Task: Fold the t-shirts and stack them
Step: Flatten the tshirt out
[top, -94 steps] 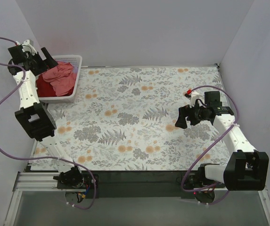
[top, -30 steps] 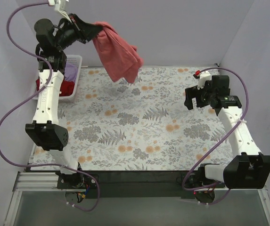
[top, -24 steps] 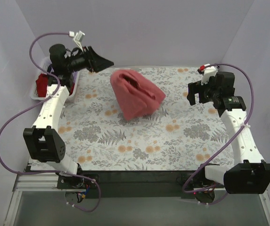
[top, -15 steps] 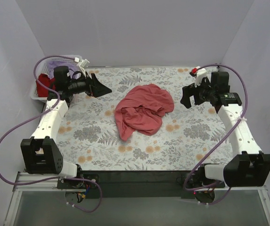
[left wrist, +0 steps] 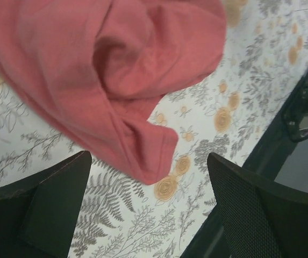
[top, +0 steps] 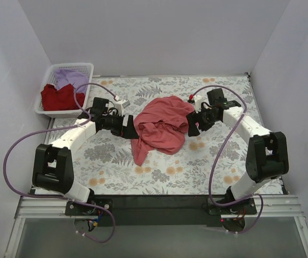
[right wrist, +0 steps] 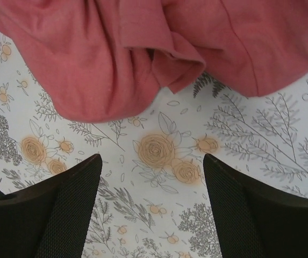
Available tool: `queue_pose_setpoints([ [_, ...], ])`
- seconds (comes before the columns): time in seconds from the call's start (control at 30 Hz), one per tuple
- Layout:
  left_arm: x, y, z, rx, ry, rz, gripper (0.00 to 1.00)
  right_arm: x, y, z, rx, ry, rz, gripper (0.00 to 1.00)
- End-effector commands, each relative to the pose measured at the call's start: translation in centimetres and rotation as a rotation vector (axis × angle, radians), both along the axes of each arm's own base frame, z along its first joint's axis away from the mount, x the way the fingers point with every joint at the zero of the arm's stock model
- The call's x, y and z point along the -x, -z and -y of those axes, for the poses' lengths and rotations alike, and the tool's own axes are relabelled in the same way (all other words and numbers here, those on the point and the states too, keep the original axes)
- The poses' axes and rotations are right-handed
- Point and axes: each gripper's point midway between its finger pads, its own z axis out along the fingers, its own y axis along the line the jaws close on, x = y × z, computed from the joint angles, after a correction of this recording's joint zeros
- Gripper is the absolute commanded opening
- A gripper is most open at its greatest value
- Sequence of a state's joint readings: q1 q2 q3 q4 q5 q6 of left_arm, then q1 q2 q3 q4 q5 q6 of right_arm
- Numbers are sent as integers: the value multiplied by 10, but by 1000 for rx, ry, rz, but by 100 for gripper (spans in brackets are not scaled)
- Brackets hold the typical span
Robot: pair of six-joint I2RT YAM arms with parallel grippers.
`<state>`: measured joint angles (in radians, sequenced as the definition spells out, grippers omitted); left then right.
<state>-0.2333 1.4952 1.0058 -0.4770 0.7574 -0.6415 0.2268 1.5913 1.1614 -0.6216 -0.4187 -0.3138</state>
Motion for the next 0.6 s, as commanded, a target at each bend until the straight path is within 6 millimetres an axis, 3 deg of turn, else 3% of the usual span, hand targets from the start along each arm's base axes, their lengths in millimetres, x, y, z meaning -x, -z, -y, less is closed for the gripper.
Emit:
queue_pose_setpoints([
  [0.0, 4, 25, -24, -142, -47, -25, 88, -24, -14, -26, 11, -56, 103, 81],
  [0.07, 15, 37, -30, -182, -22, -64, 82, -28, -4, -34, 51, -71, 104, 79],
  [0.23, 42, 67, -43, -265, 13, -183, 81, -47, 6, -48, 100, -76, 128, 79],
  [0.3, 47, 75, -41, -267, 23, -219, 81, -50, 14, -53, 122, -85, 126, 77],
  [0.47, 55, 90, -30, -288, 43, -252, 81, -58, 16, -65, 156, -114, 155, 62],
  [0.57, 55, 96, -26, -301, 44, -269, 79, -69, 16, -59, 202, -89, 190, 58],
])
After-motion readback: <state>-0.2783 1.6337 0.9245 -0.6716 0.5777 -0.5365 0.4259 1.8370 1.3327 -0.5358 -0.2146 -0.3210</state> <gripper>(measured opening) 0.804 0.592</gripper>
